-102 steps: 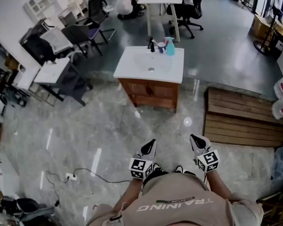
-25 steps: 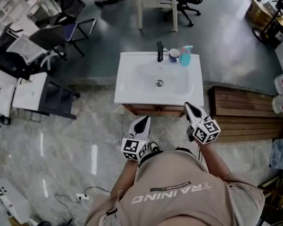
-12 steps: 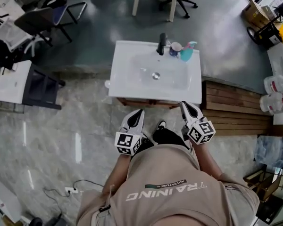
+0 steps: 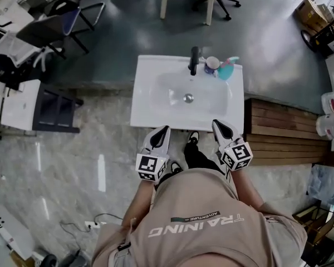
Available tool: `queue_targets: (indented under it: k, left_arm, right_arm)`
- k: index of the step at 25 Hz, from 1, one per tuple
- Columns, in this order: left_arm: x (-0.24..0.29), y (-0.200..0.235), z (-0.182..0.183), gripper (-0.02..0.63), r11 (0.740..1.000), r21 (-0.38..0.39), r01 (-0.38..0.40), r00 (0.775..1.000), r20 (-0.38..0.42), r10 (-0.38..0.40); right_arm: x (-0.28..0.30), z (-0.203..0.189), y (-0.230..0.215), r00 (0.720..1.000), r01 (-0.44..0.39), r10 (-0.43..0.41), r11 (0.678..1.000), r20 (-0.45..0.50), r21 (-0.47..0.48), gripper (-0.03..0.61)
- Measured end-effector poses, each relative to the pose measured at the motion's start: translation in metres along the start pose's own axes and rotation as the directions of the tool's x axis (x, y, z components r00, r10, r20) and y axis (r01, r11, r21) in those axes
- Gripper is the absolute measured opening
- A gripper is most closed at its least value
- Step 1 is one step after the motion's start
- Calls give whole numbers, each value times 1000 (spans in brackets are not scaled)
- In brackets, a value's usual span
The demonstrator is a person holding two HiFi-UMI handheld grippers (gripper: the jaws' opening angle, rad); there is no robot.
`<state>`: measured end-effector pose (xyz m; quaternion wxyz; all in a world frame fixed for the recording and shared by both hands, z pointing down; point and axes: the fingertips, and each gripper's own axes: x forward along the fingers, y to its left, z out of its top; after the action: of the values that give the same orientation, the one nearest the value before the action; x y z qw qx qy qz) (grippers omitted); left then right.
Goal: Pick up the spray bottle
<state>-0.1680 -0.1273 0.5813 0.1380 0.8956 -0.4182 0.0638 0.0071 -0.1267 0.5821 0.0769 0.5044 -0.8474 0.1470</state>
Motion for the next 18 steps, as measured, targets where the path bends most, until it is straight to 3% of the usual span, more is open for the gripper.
queue_targets:
  k: [3,7,18]
  left_arm:
    - [21,19,10,15,999,-7,-47,999,-17,47]
    - [65,22,35,16,999,21,-32,999,-22,33]
    - [189,0,71,16,996,69,58,997,-54,-54]
  right_arm:
    - [23,17,-15,999,-30,31,998,21,-46,2]
    - [47,36,-47,998,-57,60,989,19,-139,2]
    - [76,65,-155,999,-6,12,992,53,-130,2]
